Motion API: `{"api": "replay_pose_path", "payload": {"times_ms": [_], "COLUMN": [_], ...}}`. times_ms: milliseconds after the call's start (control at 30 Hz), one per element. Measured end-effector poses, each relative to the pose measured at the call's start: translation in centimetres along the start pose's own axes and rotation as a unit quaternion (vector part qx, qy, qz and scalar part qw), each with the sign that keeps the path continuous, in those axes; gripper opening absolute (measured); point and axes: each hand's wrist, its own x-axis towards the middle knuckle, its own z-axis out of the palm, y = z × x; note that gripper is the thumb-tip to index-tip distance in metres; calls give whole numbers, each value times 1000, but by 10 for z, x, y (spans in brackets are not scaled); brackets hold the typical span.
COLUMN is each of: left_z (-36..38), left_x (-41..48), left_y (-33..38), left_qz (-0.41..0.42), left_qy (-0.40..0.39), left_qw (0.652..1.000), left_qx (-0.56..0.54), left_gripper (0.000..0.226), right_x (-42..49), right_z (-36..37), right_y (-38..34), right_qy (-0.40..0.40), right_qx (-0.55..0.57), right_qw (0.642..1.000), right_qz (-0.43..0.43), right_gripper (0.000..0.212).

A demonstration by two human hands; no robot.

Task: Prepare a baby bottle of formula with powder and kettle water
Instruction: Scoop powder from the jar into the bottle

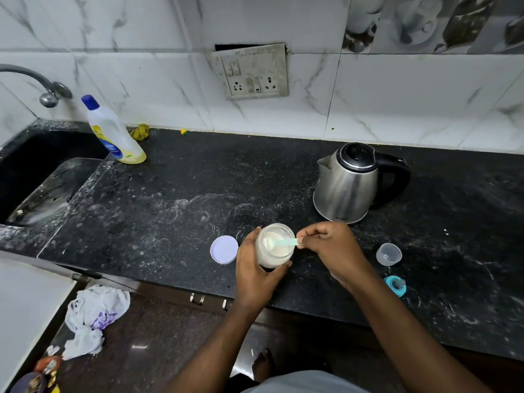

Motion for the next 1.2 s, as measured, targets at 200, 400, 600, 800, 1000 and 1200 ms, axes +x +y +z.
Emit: {"api": "replay_pose_path", "payload": {"times_ms": [200, 400, 600, 800, 1000, 1200], "left_z": [2, 4, 9, 15, 21, 21], "left_x": [0, -2, 0, 5, 7, 5], "left_y": [-1, -1, -5, -17, -24, -27], "left_qz": [22, 5, -10, -71, -100, -95], "left_qy": [6, 6, -2, -28, -21, -11], "left_qw": [1000, 1000, 1000, 997, 995, 995], "left_qx": [7, 15, 9, 3, -10, -9], "left_gripper": [95, 95, 94, 91, 88, 91], "right_x": [5, 12, 13, 7, 0, -2], "right_z": [-4, -7, -7, -18, -44, -75], "right_y": [12, 22, 21, 10, 8, 25], "right_qy": [23, 12, 21, 33, 72, 114], "right_qx": [-39, -27, -4, 63, 126, 139], "right_qw": [999, 999, 1000, 997, 989, 983], "right_qz": [-10, -17, -12, -9, 14, 36], "right_gripper": [26, 15, 21, 20, 13, 23]}}
